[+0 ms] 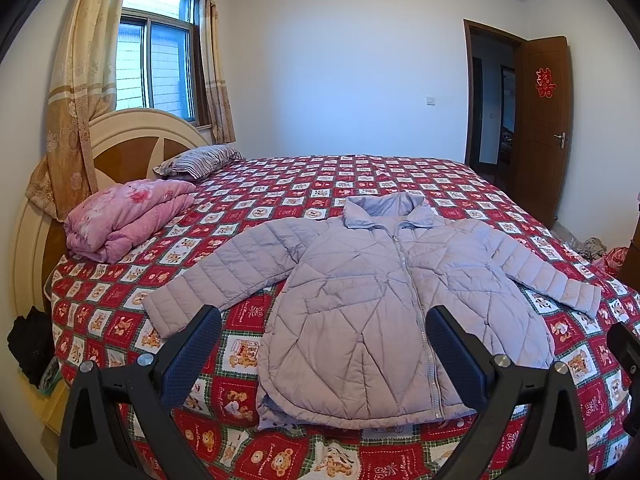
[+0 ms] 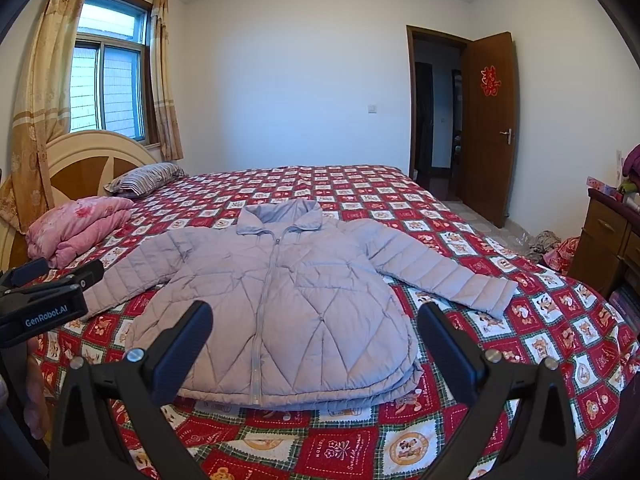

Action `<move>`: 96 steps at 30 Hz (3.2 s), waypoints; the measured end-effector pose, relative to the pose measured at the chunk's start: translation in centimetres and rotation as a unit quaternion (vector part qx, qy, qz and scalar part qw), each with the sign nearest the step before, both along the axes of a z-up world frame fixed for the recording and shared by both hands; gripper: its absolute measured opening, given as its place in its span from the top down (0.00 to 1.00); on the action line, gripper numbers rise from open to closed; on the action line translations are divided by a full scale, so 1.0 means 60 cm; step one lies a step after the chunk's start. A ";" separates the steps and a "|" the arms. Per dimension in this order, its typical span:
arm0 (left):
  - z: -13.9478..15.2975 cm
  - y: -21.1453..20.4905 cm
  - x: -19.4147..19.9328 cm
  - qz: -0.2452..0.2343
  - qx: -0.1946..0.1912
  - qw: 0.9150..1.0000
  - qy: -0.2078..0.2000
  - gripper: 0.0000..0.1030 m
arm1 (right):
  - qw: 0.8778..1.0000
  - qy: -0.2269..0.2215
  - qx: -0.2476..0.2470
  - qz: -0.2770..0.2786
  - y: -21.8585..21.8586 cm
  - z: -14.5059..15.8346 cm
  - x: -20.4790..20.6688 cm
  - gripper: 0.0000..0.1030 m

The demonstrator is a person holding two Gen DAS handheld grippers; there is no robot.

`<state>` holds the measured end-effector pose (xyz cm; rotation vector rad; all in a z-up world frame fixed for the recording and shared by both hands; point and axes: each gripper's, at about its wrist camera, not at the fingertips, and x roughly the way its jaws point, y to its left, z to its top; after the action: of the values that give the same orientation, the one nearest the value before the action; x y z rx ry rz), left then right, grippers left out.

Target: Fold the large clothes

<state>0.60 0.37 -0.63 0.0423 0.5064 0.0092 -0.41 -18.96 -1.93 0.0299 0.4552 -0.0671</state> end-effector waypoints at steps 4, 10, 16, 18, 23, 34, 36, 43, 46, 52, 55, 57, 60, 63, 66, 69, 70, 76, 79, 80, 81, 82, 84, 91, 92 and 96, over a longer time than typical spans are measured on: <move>0.000 0.002 0.000 0.001 0.000 1.000 0.000 0.01 | 1.000 -0.001 0.001 0.001 0.000 0.000 0.000 0.00; 0.001 0.006 0.002 0.004 0.000 1.000 -0.003 0.01 | 1.000 0.000 0.000 0.000 0.000 0.000 0.001 0.00; 0.001 0.008 0.004 0.004 0.000 1.000 -0.004 0.01 | 1.000 -0.001 0.000 0.000 0.000 0.000 0.000 0.00; 0.000 0.008 0.003 0.004 0.001 1.000 -0.004 0.01 | 1.000 -0.001 0.001 0.000 0.000 0.000 0.000 0.00; 0.000 0.005 0.002 0.003 0.002 1.000 -0.003 0.01 | 1.000 0.000 0.000 0.000 0.002 0.001 -0.001 0.00; -0.015 0.010 0.020 0.008 -0.001 1.000 0.012 0.01 | 1.000 0.006 0.003 0.002 0.006 -0.006 0.004 0.00; -0.026 0.014 0.037 0.007 -0.002 1.000 0.025 0.01 | 1.000 0.016 0.011 0.009 0.003 -0.018 0.018 0.00; -0.085 0.036 0.128 0.029 0.018 0.998 0.057 0.01 | 0.998 0.058 0.018 -0.034 -0.075 -0.085 0.101 0.00; -0.110 0.040 0.174 0.035 0.026 0.997 0.071 0.01 | 0.994 0.075 0.033 -0.076 -0.135 -0.111 0.133 0.00; -0.152 0.031 0.268 0.036 0.049 0.994 0.087 0.01 | 0.981 0.104 0.049 -0.157 -0.267 -0.153 0.181 0.00; -0.165 0.028 0.313 0.041 0.055 0.994 0.090 0.01 | 0.970 0.114 0.065 -0.203 -0.345 -0.167 0.199 0.03; -0.179 0.026 0.347 0.047 0.065 0.993 0.087 0.01 | 0.961 0.123 0.084 -0.233 -0.397 -0.179 0.212 0.05; -0.202 0.028 0.395 0.058 0.079 0.991 0.088 0.01 | 0.946 0.137 0.106 -0.274 -0.473 -0.201 0.232 0.14; -0.229 0.037 0.444 0.076 0.091 0.988 0.099 0.01 | 0.932 0.154 0.126 -0.304 -0.532 -0.227 0.253 0.18; -0.255 0.049 0.478 0.102 0.103 0.984 0.107 0.01 | 0.927 0.166 0.138 -0.307 -0.558 -0.244 0.273 0.36; -0.280 0.063 0.500 0.121 0.108 0.979 0.120 0.01 | 0.933 0.178 0.133 -0.284 -0.561 -0.251 0.294 0.76; -0.290 0.069 0.506 0.126 0.112 0.978 0.126 0.01 | 0.933 0.181 0.133 -0.282 -0.562 -0.253 0.298 0.83; -0.319 0.101 0.513 0.133 0.106 0.974 0.147 0.01 | 0.940 0.157 0.109 -0.283 -0.559 -0.230 0.292 0.93; -0.297 0.113 0.509 0.132 0.091 0.977 0.141 0.01 | 0.950 0.141 0.076 -0.269 -0.532 -0.193 0.303 0.93; -0.289 0.115 0.508 0.132 0.089 0.978 0.137 0.01 | 0.954 0.132 0.061 -0.262 -0.518 -0.176 0.310 0.93; -0.274 0.119 0.507 0.132 0.082 0.979 0.132 0.01 | 0.958 0.124 0.047 -0.253 -0.502 -0.158 0.317 0.93; -0.265 0.120 0.507 0.128 0.075 0.980 0.131 0.01 | 0.962 0.116 0.037 -0.244 -0.488 -0.143 0.324 0.93; -0.239 0.124 0.508 0.114 0.053 0.983 0.131 0.01 | 0.970 0.099 0.014 -0.221 -0.448 -0.110 0.344 0.93; -0.190 0.126 0.519 0.100 0.050 0.988 0.108 0.01 | 0.989 0.058 -0.053 -0.125 -0.288 -0.039 0.421 0.94; -0.187 0.128 0.522 0.101 0.049 0.988 0.107 0.01 | 0.991 0.053 -0.061 -0.111 -0.262 -0.034 0.434 0.94; -0.181 0.137 0.531 0.106 0.047 0.988 0.101 0.01 | 0.993 0.045 -0.085 -0.062 -0.173 -0.032 0.478 0.94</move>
<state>32.47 8.59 -11.48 0.0831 0.7105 0.2386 28.27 -29.37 -3.86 -0.1128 0.5366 -0.2296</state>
